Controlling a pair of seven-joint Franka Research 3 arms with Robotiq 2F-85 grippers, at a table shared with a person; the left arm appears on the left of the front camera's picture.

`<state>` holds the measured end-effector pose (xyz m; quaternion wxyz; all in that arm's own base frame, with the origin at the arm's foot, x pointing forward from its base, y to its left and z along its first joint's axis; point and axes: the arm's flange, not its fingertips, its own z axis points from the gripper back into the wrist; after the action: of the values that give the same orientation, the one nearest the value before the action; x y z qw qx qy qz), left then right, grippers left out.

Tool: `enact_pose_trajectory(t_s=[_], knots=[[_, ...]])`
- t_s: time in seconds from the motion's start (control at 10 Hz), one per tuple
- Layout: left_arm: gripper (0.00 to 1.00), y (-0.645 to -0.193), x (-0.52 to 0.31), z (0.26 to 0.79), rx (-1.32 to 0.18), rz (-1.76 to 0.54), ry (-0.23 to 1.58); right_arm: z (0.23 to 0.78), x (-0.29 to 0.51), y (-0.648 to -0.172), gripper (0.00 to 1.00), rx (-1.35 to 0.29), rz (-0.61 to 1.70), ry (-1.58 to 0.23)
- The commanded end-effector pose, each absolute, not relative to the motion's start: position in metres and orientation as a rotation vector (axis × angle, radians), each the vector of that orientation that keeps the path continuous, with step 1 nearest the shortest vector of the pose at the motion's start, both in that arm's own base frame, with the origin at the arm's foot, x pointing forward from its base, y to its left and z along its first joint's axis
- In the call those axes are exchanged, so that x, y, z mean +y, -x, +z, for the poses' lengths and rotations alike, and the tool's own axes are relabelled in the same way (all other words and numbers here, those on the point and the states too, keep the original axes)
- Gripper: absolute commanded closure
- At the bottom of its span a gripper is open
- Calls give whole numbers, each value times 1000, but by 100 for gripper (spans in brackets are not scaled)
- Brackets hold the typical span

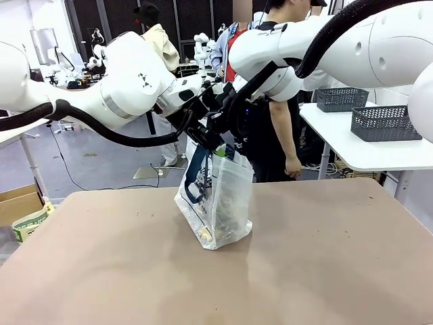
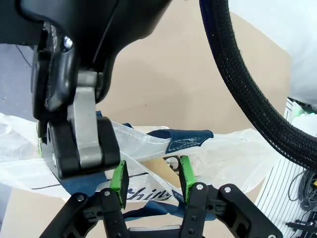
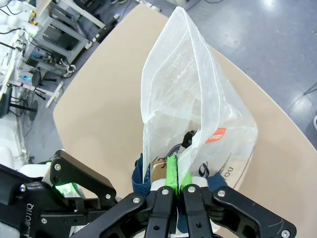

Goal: Transfer purchased items from the store into the shopping bag.
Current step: Move the Reusable shopping bag to the right side of the table.

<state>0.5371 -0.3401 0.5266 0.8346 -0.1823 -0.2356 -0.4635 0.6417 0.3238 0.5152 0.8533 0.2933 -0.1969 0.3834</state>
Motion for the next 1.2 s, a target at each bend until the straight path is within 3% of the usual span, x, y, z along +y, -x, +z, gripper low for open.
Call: enact_pose_trajectory(t_s=[0.0,0.8,0.9,1.0,1.1], knots=[[45,-533,-336,527,-521,-956,407,518,319,-646,100,-392,785,-724],[45,-531,-338,534,-537,-936,385,518,312,-651,100,-368,704,-773],[34,-532,-338,534,-523,-932,408,518,312,-651,100,-366,704,-772],[14,-532,-338,535,-532,-904,413,518,312,-651,100,-366,705,-769],[4,-533,-339,535,-525,-869,409,517,312,-651,100,-368,705,-761]])
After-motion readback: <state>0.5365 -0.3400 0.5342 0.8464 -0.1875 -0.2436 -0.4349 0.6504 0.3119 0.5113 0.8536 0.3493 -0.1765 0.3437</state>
